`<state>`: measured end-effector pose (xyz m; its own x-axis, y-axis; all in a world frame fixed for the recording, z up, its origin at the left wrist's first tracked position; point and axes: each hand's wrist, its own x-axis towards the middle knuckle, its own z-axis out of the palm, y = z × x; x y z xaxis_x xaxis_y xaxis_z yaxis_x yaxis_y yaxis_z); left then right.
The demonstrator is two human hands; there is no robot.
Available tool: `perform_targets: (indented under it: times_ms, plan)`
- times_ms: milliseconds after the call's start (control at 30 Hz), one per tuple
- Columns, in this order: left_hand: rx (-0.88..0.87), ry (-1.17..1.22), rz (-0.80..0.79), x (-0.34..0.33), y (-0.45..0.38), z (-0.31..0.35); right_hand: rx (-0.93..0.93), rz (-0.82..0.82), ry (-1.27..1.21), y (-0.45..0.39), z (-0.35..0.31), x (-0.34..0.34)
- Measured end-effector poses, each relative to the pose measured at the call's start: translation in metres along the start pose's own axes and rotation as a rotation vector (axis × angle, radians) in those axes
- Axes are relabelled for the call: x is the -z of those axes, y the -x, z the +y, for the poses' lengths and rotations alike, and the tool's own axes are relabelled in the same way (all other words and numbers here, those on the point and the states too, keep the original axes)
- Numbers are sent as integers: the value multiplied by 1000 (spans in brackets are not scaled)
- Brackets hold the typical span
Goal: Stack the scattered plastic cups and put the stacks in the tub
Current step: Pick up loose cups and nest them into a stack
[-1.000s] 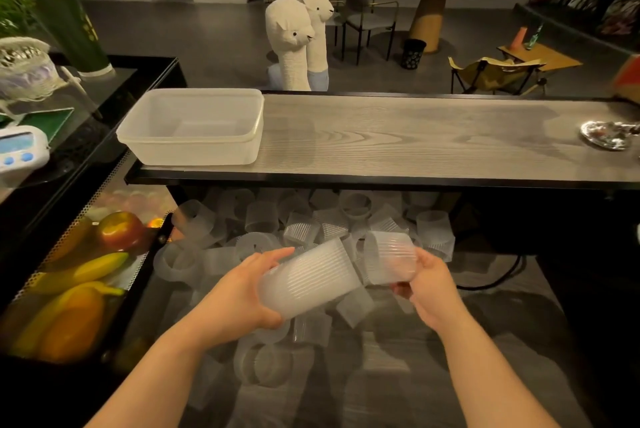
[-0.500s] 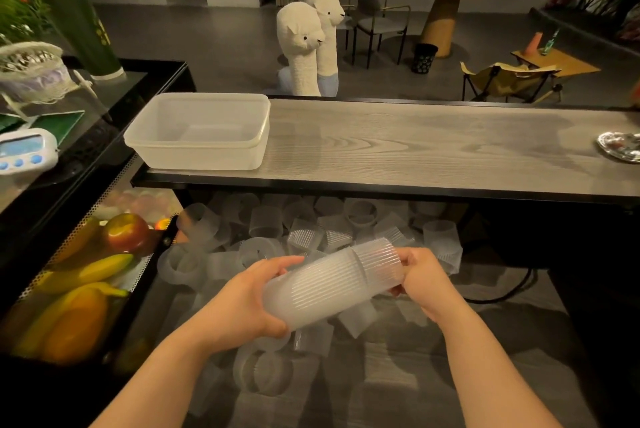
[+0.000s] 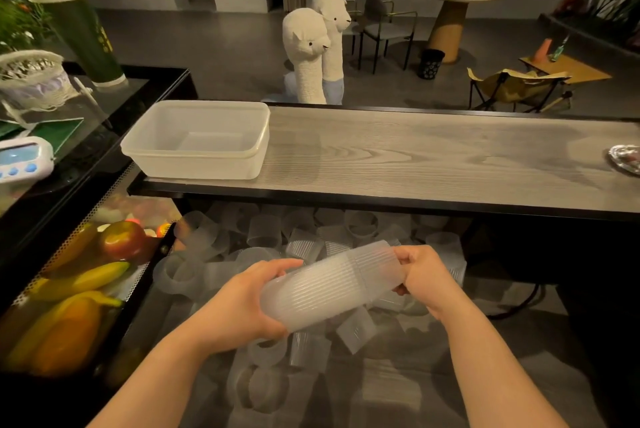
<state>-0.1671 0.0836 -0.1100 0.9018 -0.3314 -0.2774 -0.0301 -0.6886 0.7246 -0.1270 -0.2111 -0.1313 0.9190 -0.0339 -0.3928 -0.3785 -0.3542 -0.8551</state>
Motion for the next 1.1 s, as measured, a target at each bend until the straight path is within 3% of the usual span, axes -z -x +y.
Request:
perform_targets:
  times_ms: [167,333,433,567,733,867,1100]
  plan:
    - [-20,-26,13,4,-9,4,31,6,29,4,-7,1]
    - [-59,-28,-27,2,-15,10,-17,-103,-287,23,-7,9]
    - [-60,-22,-35,0,-17,11,-31,-13,-317,27,-7,16]
    - [-58,-52,-10,1,-18,8,110,164,-153,35,-14,15]
    - [-48,-54,28,7,-17,8,316,82,-463,47,-14,14]
    - [-36,-59,12,8,-12,5,361,216,-298,45,-14,3]
    - [-34,-38,73,8,-6,3,398,-32,-29,58,-13,-37]
